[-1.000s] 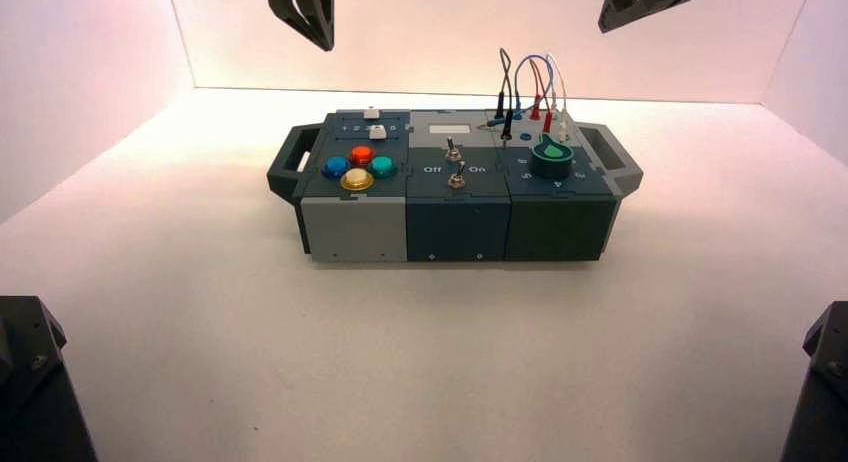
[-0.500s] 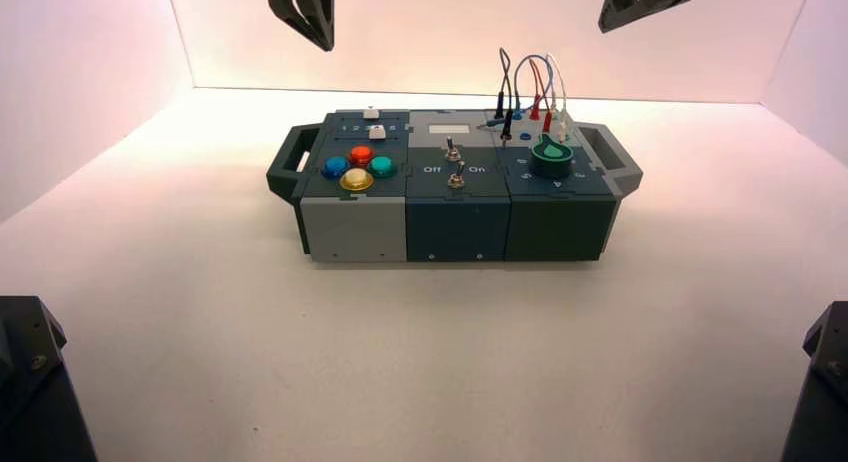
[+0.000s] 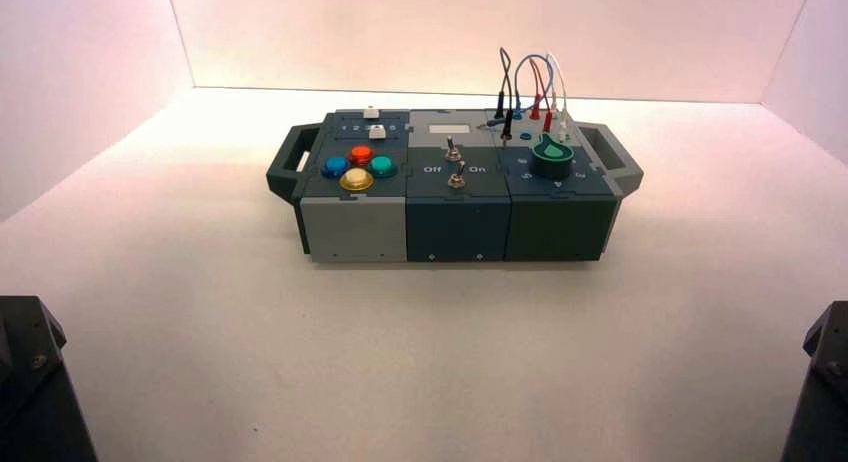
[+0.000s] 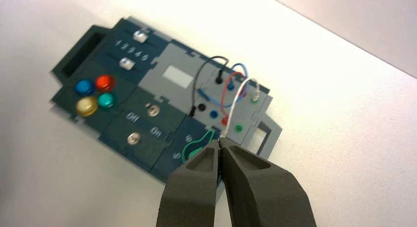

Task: Push the blue button with the right gripper.

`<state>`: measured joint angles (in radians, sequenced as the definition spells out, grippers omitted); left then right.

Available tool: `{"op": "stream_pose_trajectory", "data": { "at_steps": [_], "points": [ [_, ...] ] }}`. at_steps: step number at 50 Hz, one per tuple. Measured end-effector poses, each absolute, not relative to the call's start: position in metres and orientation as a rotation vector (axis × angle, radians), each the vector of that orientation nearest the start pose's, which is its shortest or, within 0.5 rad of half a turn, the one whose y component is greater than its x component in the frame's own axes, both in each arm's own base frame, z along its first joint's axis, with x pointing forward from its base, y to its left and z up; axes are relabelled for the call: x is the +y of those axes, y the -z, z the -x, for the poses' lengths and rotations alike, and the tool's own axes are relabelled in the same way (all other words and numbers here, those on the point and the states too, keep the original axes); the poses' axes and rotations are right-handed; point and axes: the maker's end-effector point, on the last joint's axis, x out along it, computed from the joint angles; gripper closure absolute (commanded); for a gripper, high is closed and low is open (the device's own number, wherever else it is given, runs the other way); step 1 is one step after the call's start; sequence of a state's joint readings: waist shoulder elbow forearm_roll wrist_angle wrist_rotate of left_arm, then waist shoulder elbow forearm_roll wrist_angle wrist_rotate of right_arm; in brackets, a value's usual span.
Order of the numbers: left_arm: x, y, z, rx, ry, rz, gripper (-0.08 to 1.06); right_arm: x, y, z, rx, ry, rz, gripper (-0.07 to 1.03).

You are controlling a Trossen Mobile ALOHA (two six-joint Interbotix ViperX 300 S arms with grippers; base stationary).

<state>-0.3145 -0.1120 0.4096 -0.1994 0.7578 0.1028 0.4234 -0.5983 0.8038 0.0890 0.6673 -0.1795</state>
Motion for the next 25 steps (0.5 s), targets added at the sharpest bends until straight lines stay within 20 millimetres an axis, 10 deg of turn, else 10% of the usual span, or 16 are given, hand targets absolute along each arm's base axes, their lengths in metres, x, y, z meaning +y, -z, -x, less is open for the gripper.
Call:
{"op": "stream_pose_trajectory", "data": {
  "at_steps": [25],
  "points": [
    [-0.136, -0.217, -0.356, 1.054, 0.415, -0.101, 1.01, 0.197, -0.208, -0.224, 0.963, -0.816, 0.476, 0.98]
  ]
}}
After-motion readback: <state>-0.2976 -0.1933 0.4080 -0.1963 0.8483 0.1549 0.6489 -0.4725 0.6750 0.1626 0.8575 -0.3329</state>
